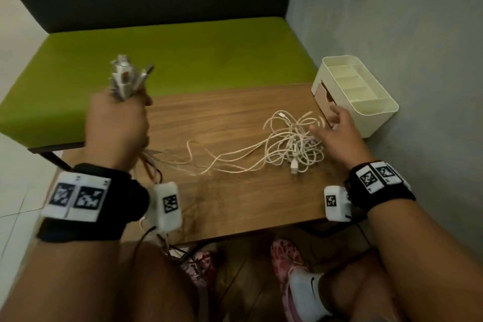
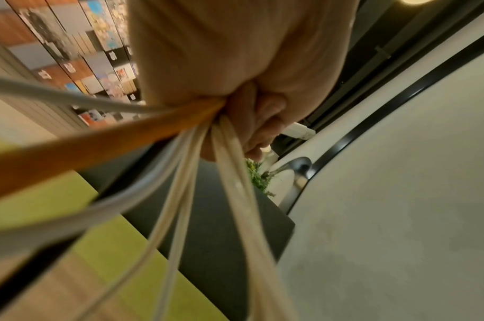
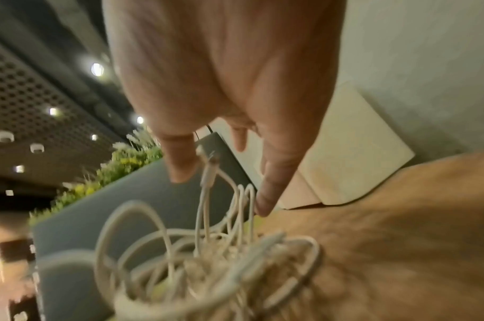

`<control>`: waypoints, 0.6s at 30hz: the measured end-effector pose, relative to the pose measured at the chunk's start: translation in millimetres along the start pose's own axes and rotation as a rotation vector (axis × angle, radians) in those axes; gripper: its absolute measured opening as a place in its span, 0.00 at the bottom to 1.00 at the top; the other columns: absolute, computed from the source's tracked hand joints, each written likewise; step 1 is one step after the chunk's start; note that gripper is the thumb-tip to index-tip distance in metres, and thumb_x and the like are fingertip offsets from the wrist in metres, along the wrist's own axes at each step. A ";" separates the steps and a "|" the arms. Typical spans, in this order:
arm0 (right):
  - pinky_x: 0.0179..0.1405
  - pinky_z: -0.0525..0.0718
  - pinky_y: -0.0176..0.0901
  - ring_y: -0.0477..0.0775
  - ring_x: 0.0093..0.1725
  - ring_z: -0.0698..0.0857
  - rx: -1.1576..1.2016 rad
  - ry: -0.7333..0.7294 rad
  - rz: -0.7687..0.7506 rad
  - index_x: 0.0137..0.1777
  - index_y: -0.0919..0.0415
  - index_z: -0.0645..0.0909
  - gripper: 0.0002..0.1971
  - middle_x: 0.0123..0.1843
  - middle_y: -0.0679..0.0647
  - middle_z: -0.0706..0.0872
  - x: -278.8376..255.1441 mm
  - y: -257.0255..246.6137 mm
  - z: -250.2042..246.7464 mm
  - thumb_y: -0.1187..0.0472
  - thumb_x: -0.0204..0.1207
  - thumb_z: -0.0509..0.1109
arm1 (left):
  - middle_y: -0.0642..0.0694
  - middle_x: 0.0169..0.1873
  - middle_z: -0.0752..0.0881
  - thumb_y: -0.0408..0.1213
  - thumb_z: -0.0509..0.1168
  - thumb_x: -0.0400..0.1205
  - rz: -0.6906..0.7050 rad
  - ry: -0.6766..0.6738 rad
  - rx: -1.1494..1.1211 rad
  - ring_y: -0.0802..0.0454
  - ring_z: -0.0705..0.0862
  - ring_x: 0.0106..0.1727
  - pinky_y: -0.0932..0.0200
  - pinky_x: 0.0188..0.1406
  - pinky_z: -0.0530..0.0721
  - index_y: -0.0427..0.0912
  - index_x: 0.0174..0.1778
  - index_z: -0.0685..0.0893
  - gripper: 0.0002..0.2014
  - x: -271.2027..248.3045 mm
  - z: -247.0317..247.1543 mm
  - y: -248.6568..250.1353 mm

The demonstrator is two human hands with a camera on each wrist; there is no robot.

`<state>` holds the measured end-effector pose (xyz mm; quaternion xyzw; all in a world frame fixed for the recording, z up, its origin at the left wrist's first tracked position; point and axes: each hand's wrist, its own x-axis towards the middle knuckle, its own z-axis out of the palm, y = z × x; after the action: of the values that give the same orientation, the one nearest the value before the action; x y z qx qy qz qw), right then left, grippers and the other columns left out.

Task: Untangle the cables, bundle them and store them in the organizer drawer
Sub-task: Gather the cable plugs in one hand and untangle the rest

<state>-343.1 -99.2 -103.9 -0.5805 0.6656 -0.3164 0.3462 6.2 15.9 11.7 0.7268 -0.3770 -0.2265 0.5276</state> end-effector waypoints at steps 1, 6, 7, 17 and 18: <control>0.64 0.78 0.48 0.47 0.67 0.78 0.134 -0.044 -0.033 0.82 0.44 0.60 0.41 0.75 0.46 0.69 -6.1 -9.4 -1.1 0.52 0.74 0.79 | 0.45 0.22 0.69 0.40 0.60 0.82 0.003 -0.024 -0.047 0.51 0.68 0.16 0.63 0.14 0.65 0.46 0.35 0.80 0.10 2.9 12.6 -2.7; 0.45 0.76 0.37 0.47 0.58 0.82 -0.075 -0.075 -0.055 0.62 0.49 0.76 0.22 0.64 0.48 0.81 -27.3 -34.8 -6.2 0.43 0.73 0.77 | 0.52 0.18 0.66 0.44 0.61 0.82 -0.062 -0.210 -0.206 0.53 0.62 0.17 0.62 0.20 0.60 0.48 0.31 0.79 0.13 0.4 56.8 -1.8; 0.41 0.75 0.39 0.46 0.53 0.82 -0.192 -0.124 0.016 0.57 0.50 0.78 0.20 0.58 0.48 0.83 -31.3 -35.3 -4.3 0.39 0.73 0.75 | 0.53 0.17 0.66 0.42 0.61 0.83 -0.053 -0.258 -0.226 0.53 0.62 0.18 0.62 0.20 0.59 0.48 0.32 0.80 0.13 -1.3 65.5 -3.7; 0.55 0.85 0.53 0.50 0.51 0.85 -0.415 -0.307 -0.003 0.64 0.50 0.80 0.21 0.53 0.47 0.86 -37.8 -19.6 47.1 0.45 0.74 0.76 | 0.59 0.11 0.71 0.35 0.64 0.85 0.007 -0.603 0.000 0.64 0.64 0.14 0.60 0.20 0.62 0.44 0.38 0.83 0.09 -37.9 118.4 -32.0; 0.54 0.86 0.52 0.51 0.49 0.85 -0.389 -0.299 -0.006 0.59 0.51 0.81 0.15 0.50 0.48 0.87 -35.5 -19.9 49.1 0.49 0.76 0.75 | 0.60 0.11 0.71 0.34 0.64 0.85 -0.004 -0.588 0.007 0.65 0.65 0.13 0.60 0.20 0.63 0.46 0.36 0.81 0.11 -36.9 118.8 -33.3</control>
<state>-288.3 -67.5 -111.8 -0.6785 0.6538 -0.0938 0.3216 -92.5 -20.6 -62.6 0.6326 -0.5130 -0.4272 0.3925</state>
